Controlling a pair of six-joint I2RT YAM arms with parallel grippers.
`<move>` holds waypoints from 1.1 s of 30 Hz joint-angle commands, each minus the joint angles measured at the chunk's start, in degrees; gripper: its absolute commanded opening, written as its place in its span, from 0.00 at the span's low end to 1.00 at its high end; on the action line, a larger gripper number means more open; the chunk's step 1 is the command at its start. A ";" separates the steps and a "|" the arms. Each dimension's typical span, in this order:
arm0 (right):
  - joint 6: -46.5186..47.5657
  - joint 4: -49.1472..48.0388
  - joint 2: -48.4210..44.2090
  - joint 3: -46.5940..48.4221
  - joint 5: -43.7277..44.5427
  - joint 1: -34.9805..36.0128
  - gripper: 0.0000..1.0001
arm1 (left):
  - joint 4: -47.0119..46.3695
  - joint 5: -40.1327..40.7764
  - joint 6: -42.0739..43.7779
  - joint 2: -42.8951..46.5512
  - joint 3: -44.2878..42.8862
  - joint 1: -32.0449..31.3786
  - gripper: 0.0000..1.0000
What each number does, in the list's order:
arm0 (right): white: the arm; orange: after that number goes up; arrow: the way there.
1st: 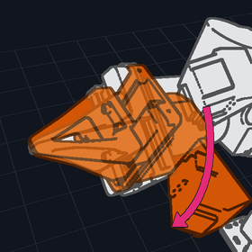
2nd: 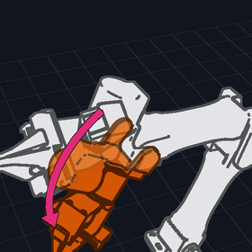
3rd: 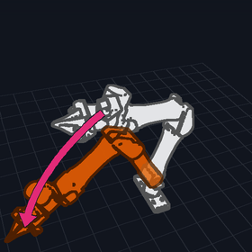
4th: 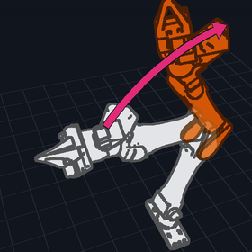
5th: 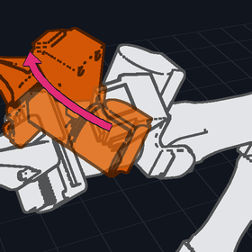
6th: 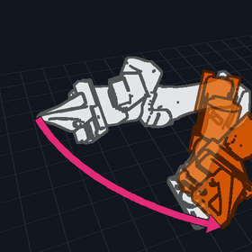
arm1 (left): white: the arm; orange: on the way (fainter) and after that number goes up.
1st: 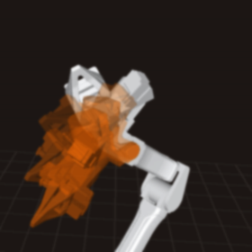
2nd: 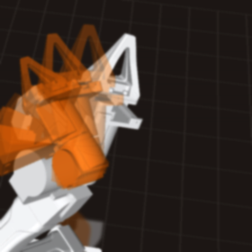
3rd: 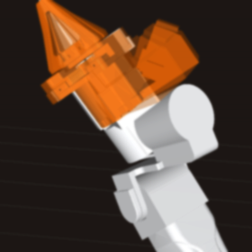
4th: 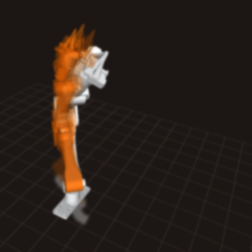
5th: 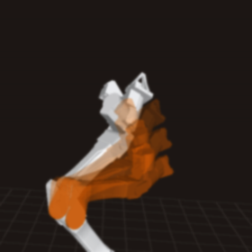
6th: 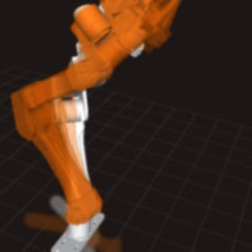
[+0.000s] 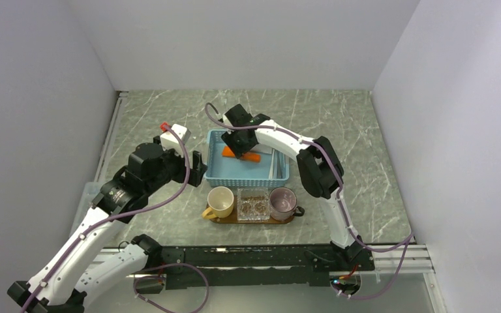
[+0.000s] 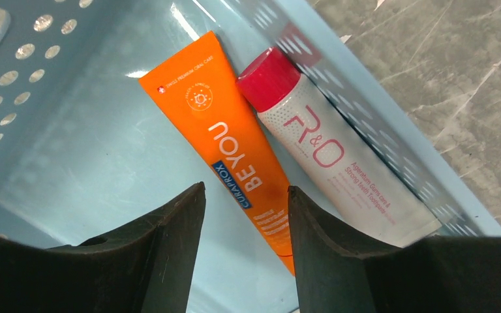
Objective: Prepare toiletry sets of a toothbrush and toothpaste on the tray
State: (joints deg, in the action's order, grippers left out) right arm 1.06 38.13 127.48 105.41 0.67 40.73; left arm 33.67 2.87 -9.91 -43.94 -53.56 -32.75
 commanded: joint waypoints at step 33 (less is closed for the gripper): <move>1.61 3.62 2.45 -3.32 -0.14 0.73 0.33 | -1.65 0.10 0.17 0.38 0.30 0.32 0.99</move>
State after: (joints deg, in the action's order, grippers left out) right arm 3.42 38.46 128.66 104.36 1.98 40.97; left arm 33.69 2.87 -9.91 -44.07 -53.56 -32.69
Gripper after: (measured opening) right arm 0.396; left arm 0.992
